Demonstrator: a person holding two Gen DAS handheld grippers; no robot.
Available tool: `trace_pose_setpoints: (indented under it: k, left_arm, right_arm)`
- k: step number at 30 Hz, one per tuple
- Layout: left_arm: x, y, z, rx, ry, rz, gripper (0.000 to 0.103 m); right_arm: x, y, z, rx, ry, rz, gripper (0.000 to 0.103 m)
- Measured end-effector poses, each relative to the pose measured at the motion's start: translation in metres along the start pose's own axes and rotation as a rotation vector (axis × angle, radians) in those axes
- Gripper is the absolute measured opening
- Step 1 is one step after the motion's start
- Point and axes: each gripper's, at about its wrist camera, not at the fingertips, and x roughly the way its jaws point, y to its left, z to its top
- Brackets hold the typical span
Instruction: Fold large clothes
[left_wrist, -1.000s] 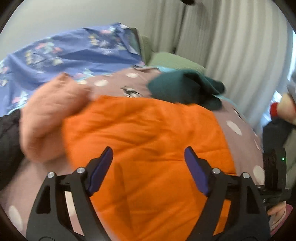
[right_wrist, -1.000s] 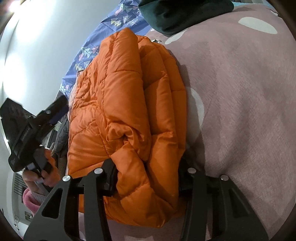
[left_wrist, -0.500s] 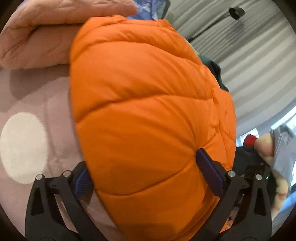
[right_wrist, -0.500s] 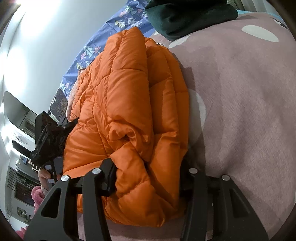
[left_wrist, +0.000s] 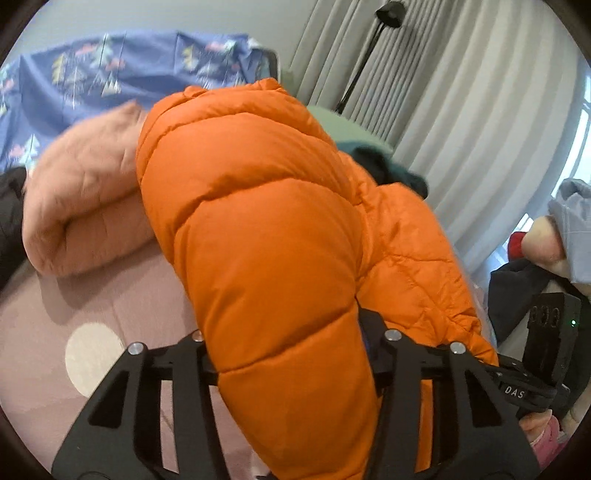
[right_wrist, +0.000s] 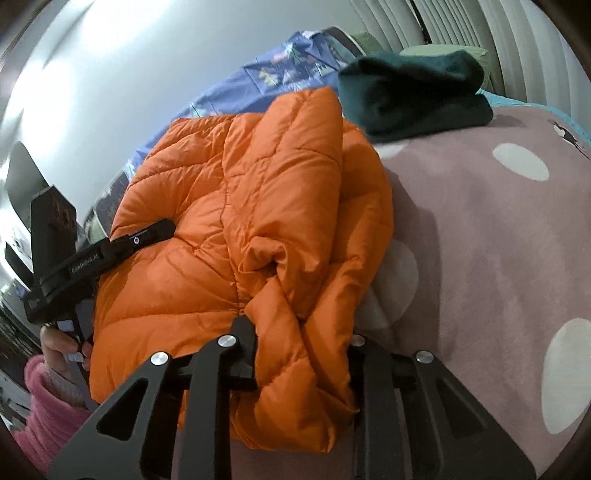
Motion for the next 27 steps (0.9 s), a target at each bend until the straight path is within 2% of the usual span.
trace_pose_setpoints:
  k: [6, 11, 14, 18, 21, 24, 27]
  left_arm:
    - [-0.038, -0.027, 0.024, 0.058, -0.106, -0.053, 0.046]
    - [-0.055, -0.032, 0.086, 0.115, -0.178, -0.06, 0.046]
    - [-0.059, -0.025, 0.128, 0.133, -0.212, -0.033, 0.047]
    - [-0.038, -0.016, 0.187, 0.169, -0.224, 0.08, 0.048]
    - [-0.005, -0.002, 0.224, 0.22, -0.195, 0.204, 0.049]
    - [0.033, 0.019, 0.243, 0.234, -0.155, 0.269, 0.049]
    - [0.078, 0.042, 0.246, 0.249, -0.097, 0.334, 0.049]
  right_arm:
    - [-0.033, 0.015, 0.028, -0.072, -0.118, 0.017, 0.023]
    - [-0.044, 0.033, 0.086, -0.159, -0.223, 0.024, 0.023]
    - [-0.037, 0.041, 0.124, -0.189, -0.258, 0.034, 0.023]
    - [-0.004, 0.051, 0.181, -0.235, -0.283, 0.006, 0.022]
    - [0.029, 0.047, 0.212, -0.255, -0.273, -0.017, 0.022]
    - [0.068, 0.034, 0.234, -0.24, -0.234, -0.042, 0.022]
    - [0.11, 0.023, 0.241, -0.234, -0.185, -0.097, 0.022]
